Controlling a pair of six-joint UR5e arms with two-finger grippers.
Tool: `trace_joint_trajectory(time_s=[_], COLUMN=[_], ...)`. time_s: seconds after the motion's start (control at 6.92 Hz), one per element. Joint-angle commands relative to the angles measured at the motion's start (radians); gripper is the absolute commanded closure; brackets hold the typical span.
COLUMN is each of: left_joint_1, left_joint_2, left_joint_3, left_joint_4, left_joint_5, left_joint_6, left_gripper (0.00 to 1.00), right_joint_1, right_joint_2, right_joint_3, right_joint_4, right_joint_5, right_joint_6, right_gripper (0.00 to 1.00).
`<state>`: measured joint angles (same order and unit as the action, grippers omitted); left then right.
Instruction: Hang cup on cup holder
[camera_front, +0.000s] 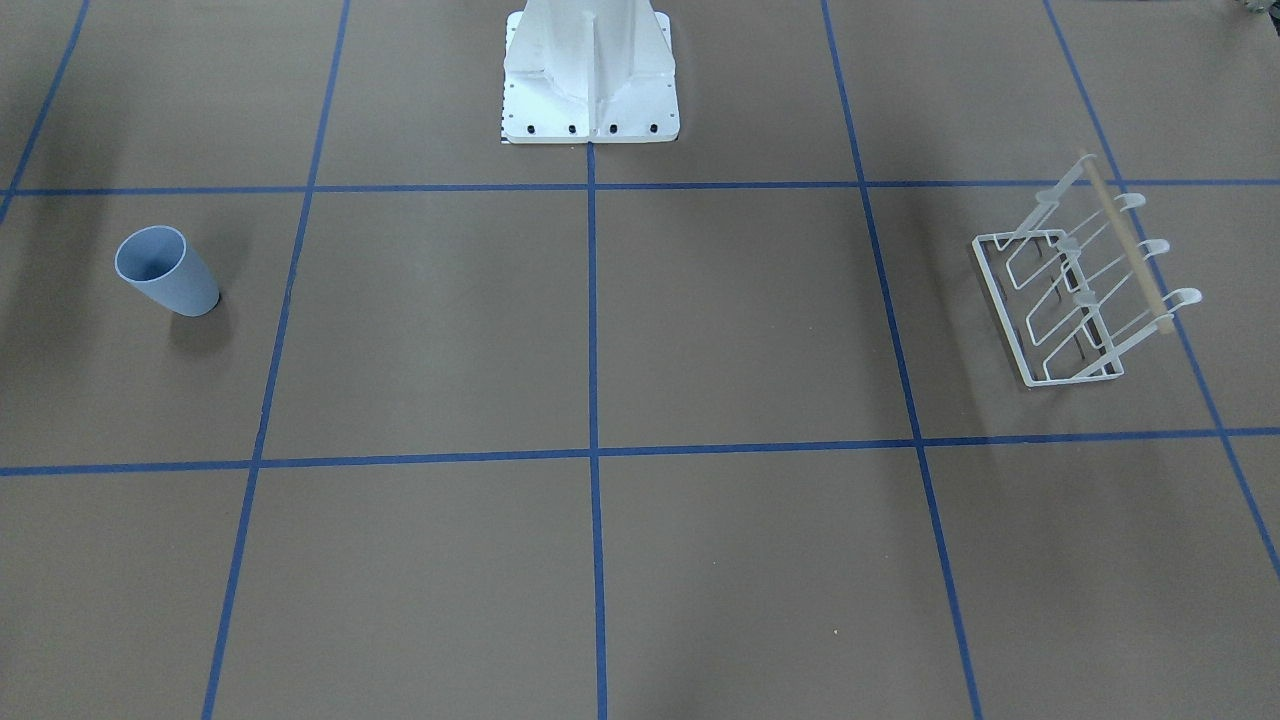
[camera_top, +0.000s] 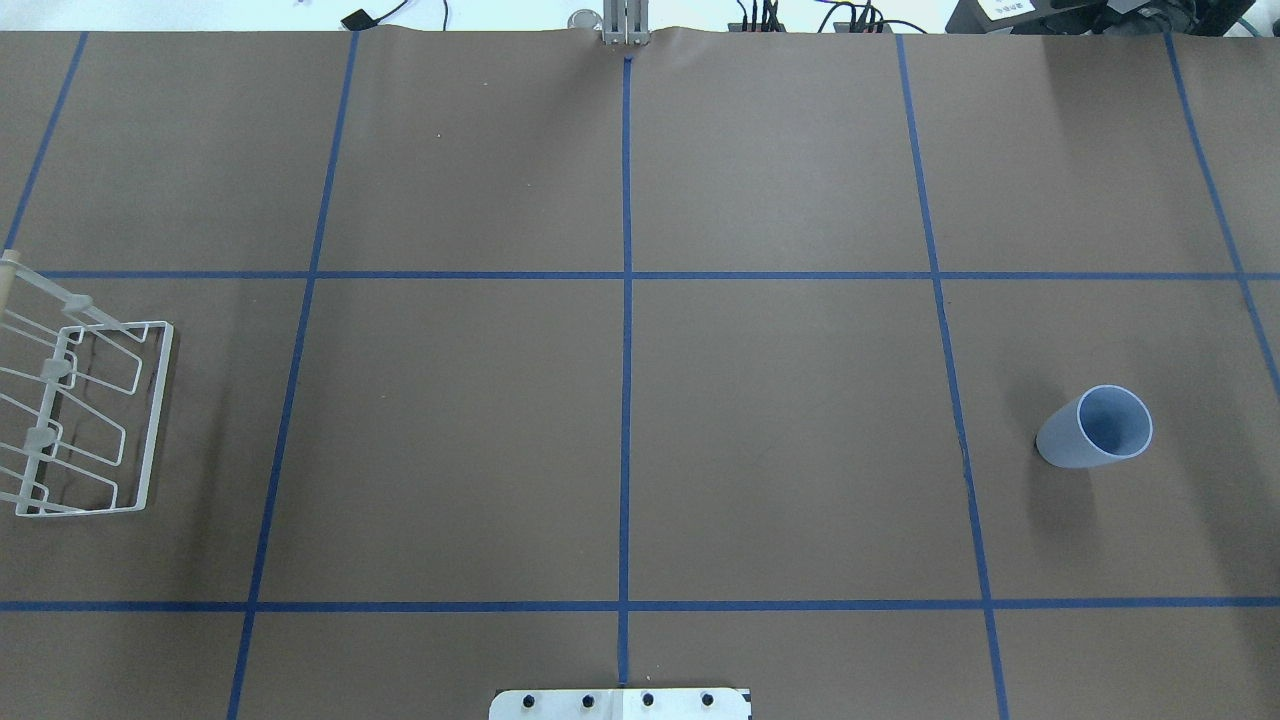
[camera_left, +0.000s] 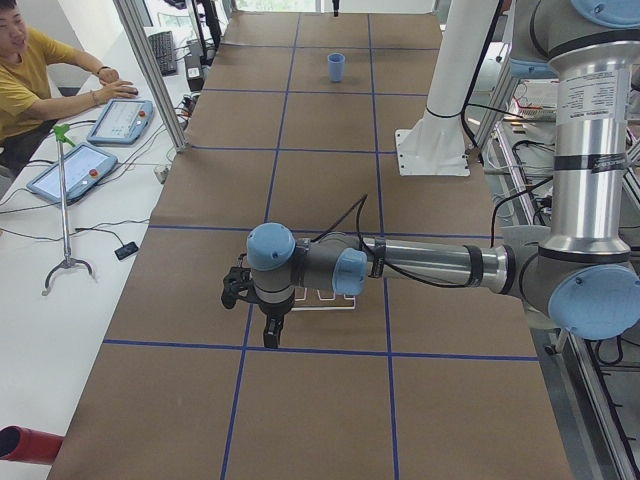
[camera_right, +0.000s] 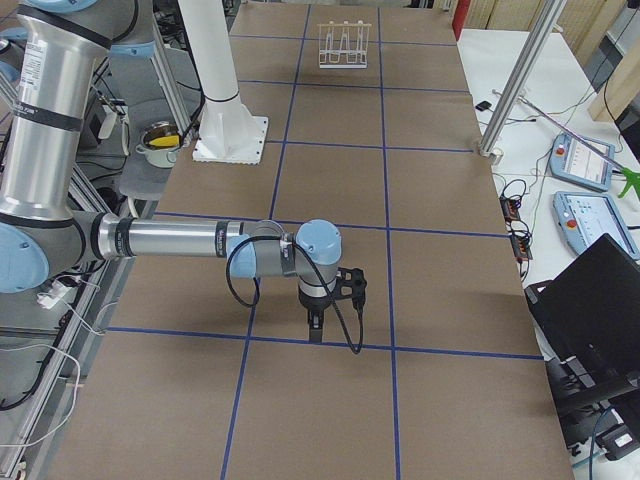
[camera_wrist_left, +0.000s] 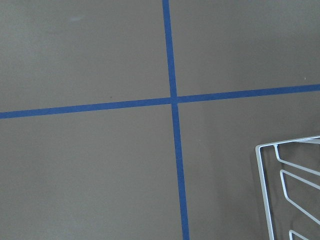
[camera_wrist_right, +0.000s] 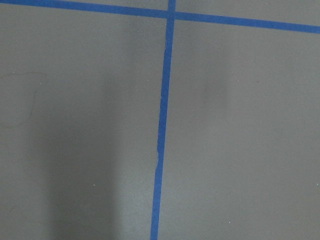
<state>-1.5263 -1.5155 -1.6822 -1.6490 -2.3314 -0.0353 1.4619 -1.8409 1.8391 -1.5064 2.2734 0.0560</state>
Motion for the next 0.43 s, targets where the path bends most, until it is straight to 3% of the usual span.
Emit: trace_joint_trajectory(time_s=[0.0,0.29], left_joint_1=[0.0,0.0], left_joint_2=[0.0,0.0], left_joint_3=[-0.007,-0.027], left_joint_4=[-0.008,-0.015], left_joint_5=[-0.002,0.001], left_joint_6=[0.003,-0.003], left_gripper=[0.01,0.01], right_joint_1=[0.0,0.0], right_joint_2=[0.002,0.005], right_joint_3=[0.002,0.009], right_joint_4=[0.0,0.0], right_joint_5=[0.0,0.0], right_joint_6=[0.001,-0.001], right_gripper=[0.0,0.0])
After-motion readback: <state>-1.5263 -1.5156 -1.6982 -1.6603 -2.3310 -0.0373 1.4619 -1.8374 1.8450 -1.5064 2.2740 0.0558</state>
